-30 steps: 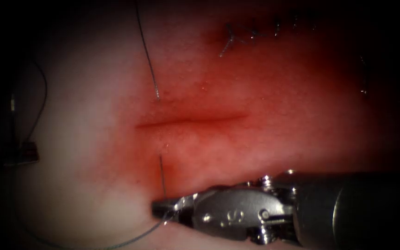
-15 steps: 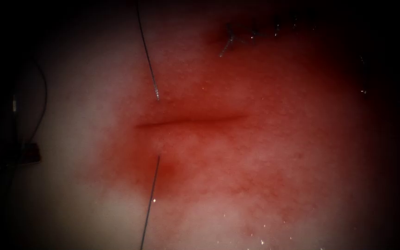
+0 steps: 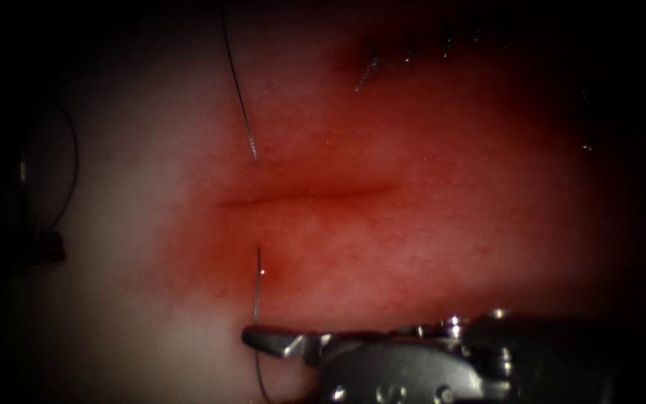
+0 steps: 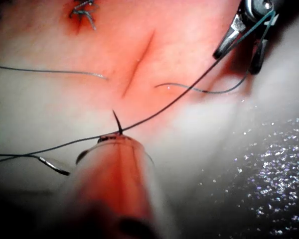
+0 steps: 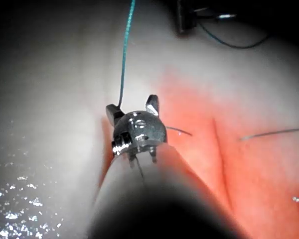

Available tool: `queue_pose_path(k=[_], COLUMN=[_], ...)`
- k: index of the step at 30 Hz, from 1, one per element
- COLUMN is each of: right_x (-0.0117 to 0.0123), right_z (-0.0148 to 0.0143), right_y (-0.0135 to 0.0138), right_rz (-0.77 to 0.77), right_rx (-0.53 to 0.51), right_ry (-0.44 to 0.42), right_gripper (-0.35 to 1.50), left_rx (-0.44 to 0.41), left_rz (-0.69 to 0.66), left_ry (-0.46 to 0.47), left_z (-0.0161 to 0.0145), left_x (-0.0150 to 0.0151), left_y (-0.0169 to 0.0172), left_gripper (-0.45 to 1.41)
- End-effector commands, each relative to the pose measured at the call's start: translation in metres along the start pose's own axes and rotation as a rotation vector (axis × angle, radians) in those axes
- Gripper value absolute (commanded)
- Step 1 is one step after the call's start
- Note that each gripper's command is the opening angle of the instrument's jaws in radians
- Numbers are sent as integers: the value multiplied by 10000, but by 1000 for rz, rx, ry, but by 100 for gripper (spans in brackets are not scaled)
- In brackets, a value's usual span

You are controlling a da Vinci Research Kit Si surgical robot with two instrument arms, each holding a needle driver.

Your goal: Wound Closure

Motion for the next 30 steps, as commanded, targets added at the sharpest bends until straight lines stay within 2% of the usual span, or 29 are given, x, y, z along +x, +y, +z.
queue_pose_path(k=[1,8,16,20,21,22,23,24,25,30], right_x=[-14,-48,-75,-85,-87,-89,-91,-93,-93,-87], right_z=[13,46,88,98,99,98,95,89,85,62], right_y=[11,41,42,42,43,43,43,44,45,50], right_rz=[1,-26,-61,-70,-78,-74,-70,-72,-71,-57], right_rx=[1,21,83,79,78,80,83,90,94,90], right_ry=[2,16,15,4,5,5,7,7,9,4], right_gripper=[136,135,133,119,108,86,46,-22,-35,-35], left_rx=[0,0,0,-2,-2,-2,-2,-2,-2,-2], left_rz=[1,2,2,4,4,4,4,4,4,4], left_ry=[-1,-3,-3,-5,-5,-5,-5,-5,-5,-5], left_z=[9,10,10,11,11,11,11,11,11,11], left_x=[1,1,1,0,0,0,0,0,0,0], left_y=[2,2,1,2,2,2,2,2,2,2], left_gripper=[-45,-45,-45,-45,-45,-45,-45,-45,-45,-45])
